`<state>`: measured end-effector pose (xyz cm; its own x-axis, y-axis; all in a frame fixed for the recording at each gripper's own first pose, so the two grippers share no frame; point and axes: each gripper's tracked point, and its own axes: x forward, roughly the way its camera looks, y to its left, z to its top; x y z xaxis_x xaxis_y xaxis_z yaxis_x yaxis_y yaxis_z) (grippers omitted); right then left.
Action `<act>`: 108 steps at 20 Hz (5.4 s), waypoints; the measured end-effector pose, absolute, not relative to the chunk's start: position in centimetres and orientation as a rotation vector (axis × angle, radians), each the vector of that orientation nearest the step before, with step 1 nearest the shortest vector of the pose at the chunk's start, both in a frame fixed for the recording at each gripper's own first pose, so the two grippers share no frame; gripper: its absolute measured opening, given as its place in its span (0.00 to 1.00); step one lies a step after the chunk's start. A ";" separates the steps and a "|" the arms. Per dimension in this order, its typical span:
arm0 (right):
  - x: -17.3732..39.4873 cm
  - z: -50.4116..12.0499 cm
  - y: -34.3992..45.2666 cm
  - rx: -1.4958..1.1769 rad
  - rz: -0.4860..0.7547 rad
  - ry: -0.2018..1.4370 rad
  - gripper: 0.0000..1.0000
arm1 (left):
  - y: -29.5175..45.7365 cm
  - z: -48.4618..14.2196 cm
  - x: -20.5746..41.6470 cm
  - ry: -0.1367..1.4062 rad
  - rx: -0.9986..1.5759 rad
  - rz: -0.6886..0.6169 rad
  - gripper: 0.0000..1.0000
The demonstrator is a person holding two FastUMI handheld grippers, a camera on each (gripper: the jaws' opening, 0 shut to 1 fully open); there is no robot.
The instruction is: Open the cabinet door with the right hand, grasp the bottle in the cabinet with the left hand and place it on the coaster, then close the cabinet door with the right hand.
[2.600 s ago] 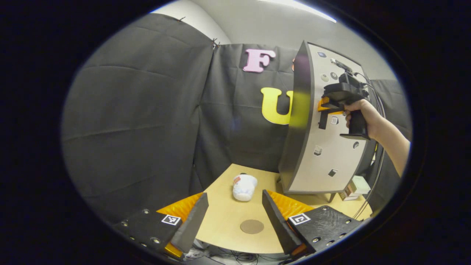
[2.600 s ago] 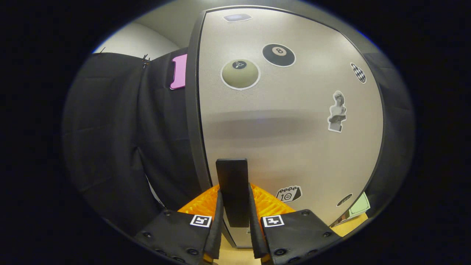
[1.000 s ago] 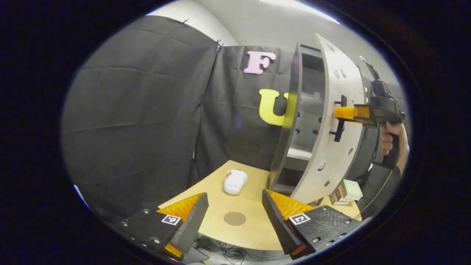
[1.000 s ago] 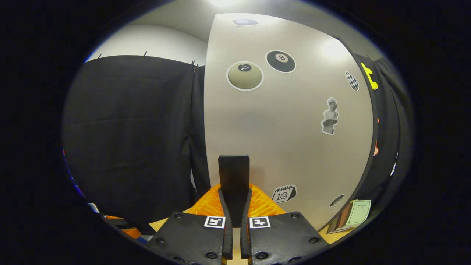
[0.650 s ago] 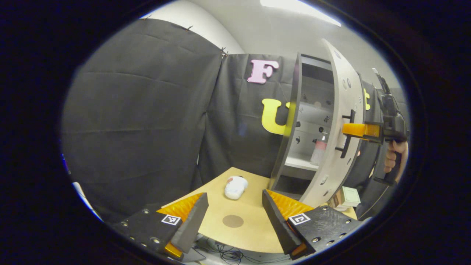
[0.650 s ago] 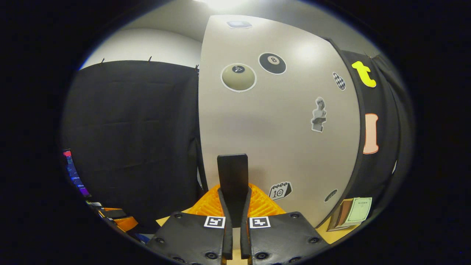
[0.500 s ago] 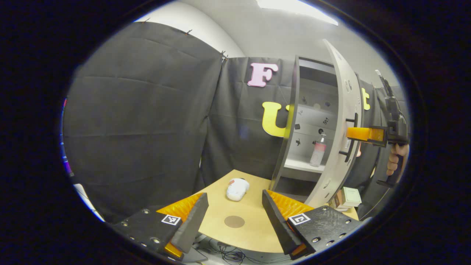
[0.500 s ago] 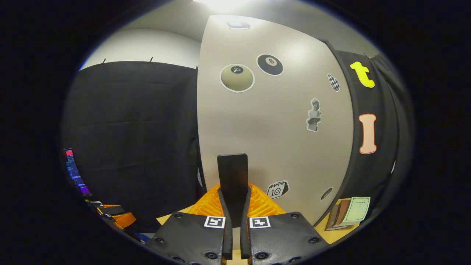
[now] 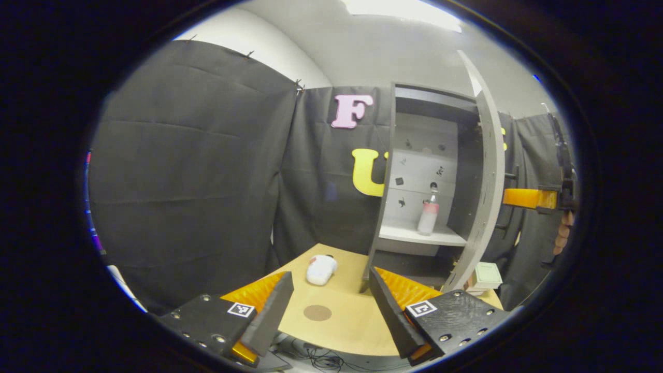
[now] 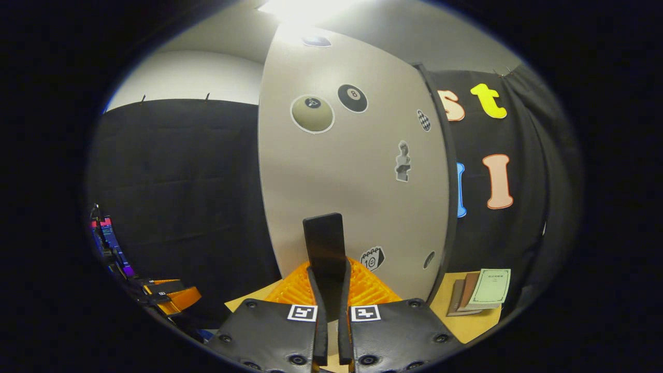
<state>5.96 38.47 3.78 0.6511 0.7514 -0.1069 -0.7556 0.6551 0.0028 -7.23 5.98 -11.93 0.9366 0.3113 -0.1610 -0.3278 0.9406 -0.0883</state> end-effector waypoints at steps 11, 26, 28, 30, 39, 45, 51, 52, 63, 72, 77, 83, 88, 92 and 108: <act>6.9 4.1 36.5 -0.045 0.706 0.102 0.09 | 3.5 -12.4 -5.5 0.168 -0.119 0.166 0.91; 9.5 4.9 31.0 -0.005 0.343 0.083 0.02 | 4.0 -13.1 -4.2 0.204 -0.132 -0.039 0.89; 8.7 4.8 30.6 0.013 0.308 0.075 0.02 | 4.4 -13.2 -4.0 0.200 -0.108 -0.066 0.89; 7.5 4.6 29.3 0.037 0.246 0.065 0.05 | 4.8 -13.3 -3.9 0.200 -0.089 -0.093 0.89; 1.5 2.0 21.4 0.127 -0.065 0.107 0.02 | 2.7 -13.2 -3.3 0.189 -0.097 -0.241 0.89; 3.7 3.6 18.4 0.134 -0.121 0.054 0.18 | 0.9 -12.2 -1.8 0.140 -0.052 -0.323 0.89; 10.5 3.1 16.5 0.125 -0.108 0.031 0.48 | -0.7 -10.2 1.4 0.039 -0.024 -0.329 0.89; 11.5 3.0 16.4 0.131 -0.104 0.028 0.63 | -1.0 -10.3 1.5 0.049 -0.022 -0.331 0.90; 20.5 1.0 11.4 0.078 -0.129 0.040 0.98 | -3.6 -10.0 4.8 0.046 0.012 -0.374 0.89; 24.8 -1.7 9.7 0.070 -0.114 0.103 0.98 | -5.9 -10.2 7.2 0.051 -0.025 -0.397 0.90; 26.5 -2.4 9.8 0.060 -0.106 0.131 0.98 | -6.6 -10.6 7.9 0.062 -0.040 -0.403 0.90; 26.9 -3.1 9.0 0.025 -0.124 0.145 0.98 | -6.6 -11.1 8.7 0.070 -0.008 -0.405 0.90; 27.8 -3.4 8.5 0.054 -0.132 0.154 0.98 | -6.0 -11.5 9.2 0.077 0.042 -0.396 0.90; 28.7 -4.0 8.3 0.055 -0.135 0.168 0.98 | -6.3 -11.4 9.6 0.069 0.038 -0.411 0.90; 27.3 -3.6 7.7 0.072 -0.146 0.158 0.98 | -4.4 -6.9 4.3 -0.003 0.061 -0.420 0.74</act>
<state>27.34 7.67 -3.63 0.9769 -0.1392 -0.1624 0.1506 0.9868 0.0600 4.25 -4.43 -6.90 0.9130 -0.4078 -0.0096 0.4076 0.9112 0.0602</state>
